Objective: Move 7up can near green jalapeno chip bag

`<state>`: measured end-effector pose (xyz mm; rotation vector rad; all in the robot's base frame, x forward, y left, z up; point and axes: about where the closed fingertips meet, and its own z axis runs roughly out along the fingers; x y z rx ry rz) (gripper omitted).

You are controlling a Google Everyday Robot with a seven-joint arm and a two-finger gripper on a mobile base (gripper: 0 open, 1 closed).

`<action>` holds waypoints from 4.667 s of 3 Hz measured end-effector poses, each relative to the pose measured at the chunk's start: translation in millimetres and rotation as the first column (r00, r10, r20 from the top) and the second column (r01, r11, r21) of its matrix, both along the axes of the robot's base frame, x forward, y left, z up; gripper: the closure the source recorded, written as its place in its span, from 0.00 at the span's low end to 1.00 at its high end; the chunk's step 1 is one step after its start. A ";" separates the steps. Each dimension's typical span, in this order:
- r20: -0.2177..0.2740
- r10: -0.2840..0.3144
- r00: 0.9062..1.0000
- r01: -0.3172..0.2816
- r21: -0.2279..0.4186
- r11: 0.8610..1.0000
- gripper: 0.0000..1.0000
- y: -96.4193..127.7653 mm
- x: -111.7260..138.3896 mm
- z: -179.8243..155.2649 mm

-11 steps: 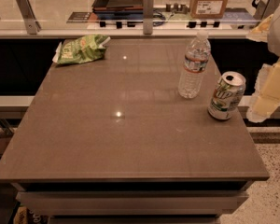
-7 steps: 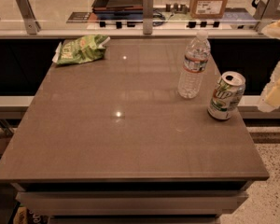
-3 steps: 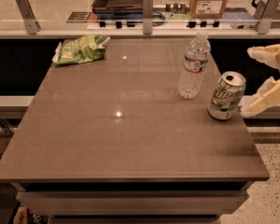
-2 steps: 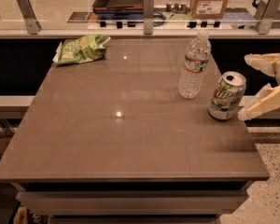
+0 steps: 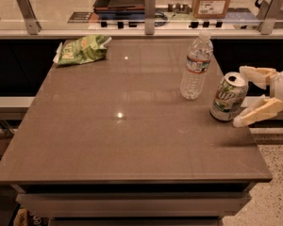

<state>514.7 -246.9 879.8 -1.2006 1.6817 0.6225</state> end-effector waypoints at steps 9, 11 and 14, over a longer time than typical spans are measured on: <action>-0.033 -0.066 0.997 0.069 0.095 0.993 1.00 26.8 8.2 26.4; -0.006 -0.114 0.993 0.113 0.150 0.982 1.00 28.6 2.1 75.1; 0.046 -0.140 0.989 0.134 0.119 0.984 1.00 28.7 16.1 147.0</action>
Offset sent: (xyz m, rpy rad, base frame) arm 0.0020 0.0049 -0.0077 0.0568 -0.0060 0.0159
